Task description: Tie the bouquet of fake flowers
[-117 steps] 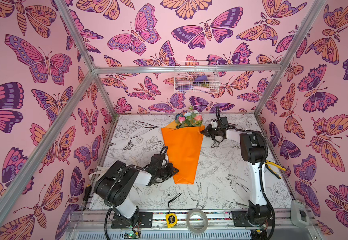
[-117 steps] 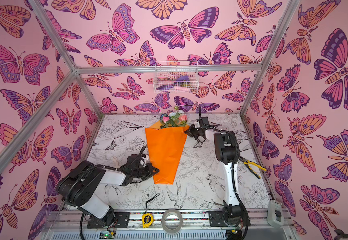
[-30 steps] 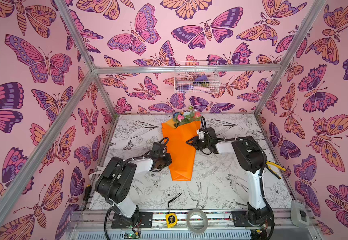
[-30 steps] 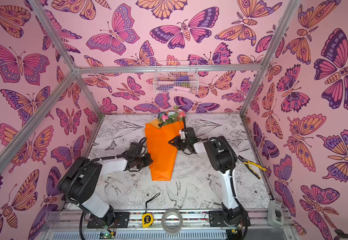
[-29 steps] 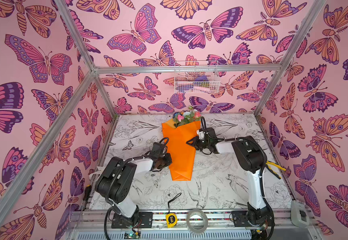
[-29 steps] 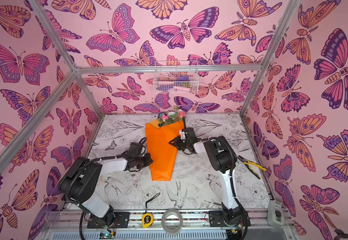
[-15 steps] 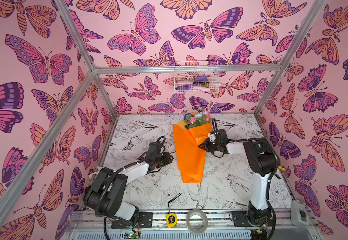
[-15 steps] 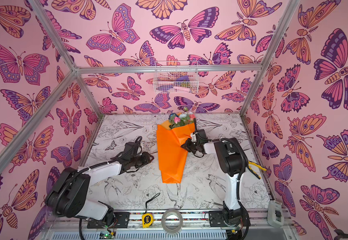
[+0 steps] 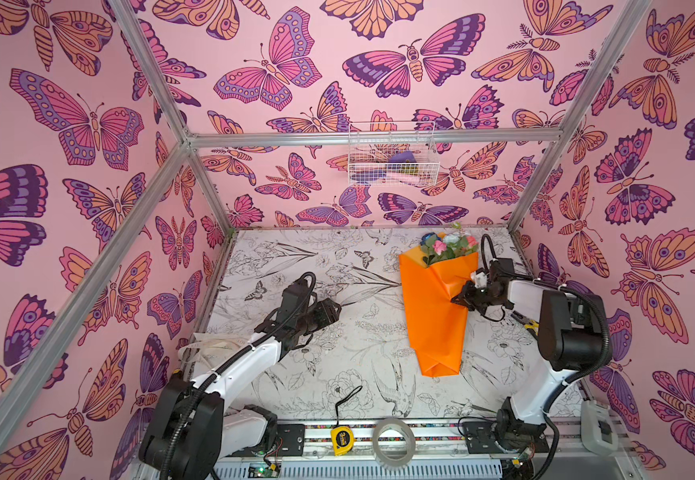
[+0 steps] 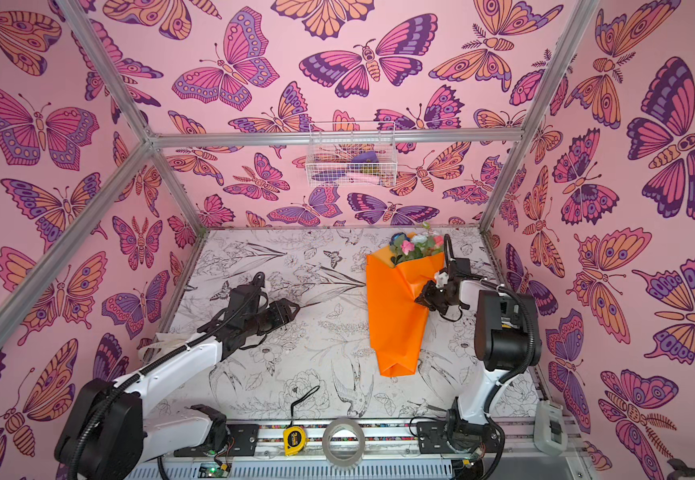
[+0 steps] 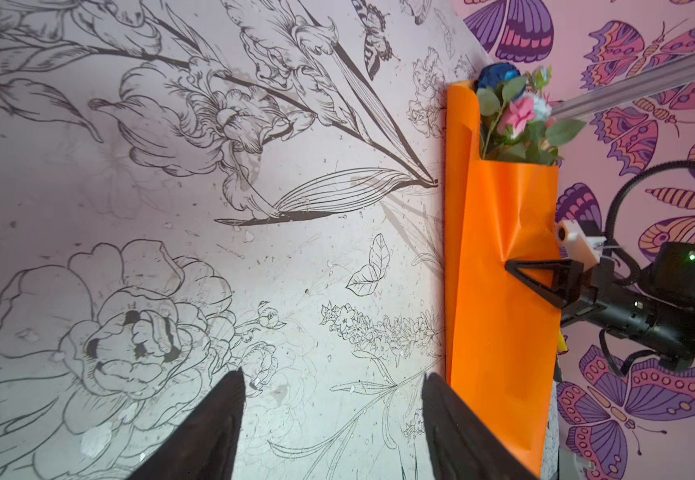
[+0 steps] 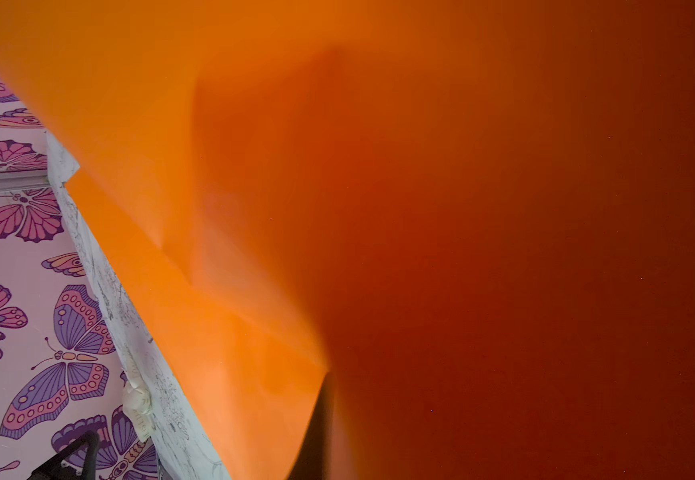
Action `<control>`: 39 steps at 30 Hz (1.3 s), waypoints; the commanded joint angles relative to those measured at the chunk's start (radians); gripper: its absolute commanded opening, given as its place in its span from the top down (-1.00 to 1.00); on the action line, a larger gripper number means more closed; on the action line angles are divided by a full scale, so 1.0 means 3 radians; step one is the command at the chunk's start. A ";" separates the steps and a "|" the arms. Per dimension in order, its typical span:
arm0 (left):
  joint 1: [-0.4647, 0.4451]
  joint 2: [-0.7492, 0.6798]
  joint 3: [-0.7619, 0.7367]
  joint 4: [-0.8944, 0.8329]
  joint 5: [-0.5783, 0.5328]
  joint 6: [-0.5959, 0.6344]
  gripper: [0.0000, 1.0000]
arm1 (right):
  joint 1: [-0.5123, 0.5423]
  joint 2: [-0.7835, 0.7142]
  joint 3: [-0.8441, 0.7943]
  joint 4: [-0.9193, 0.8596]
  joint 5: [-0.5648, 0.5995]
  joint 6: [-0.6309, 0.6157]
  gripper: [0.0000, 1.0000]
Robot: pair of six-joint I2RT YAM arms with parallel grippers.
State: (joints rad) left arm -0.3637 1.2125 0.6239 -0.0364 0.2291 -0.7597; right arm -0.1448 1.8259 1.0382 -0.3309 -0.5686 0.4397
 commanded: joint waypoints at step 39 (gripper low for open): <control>0.0437 -0.0732 -0.0162 -0.0805 -0.0605 0.0312 -0.99 | 0.0039 -0.1723 -0.0548 -0.0988 0.1102 -0.0042 0.11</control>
State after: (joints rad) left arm -0.2420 1.0084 0.5919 -0.2440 0.0654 -0.6827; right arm -0.1810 1.3510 0.8940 -0.6014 -0.2394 0.3954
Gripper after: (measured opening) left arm 0.994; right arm 0.460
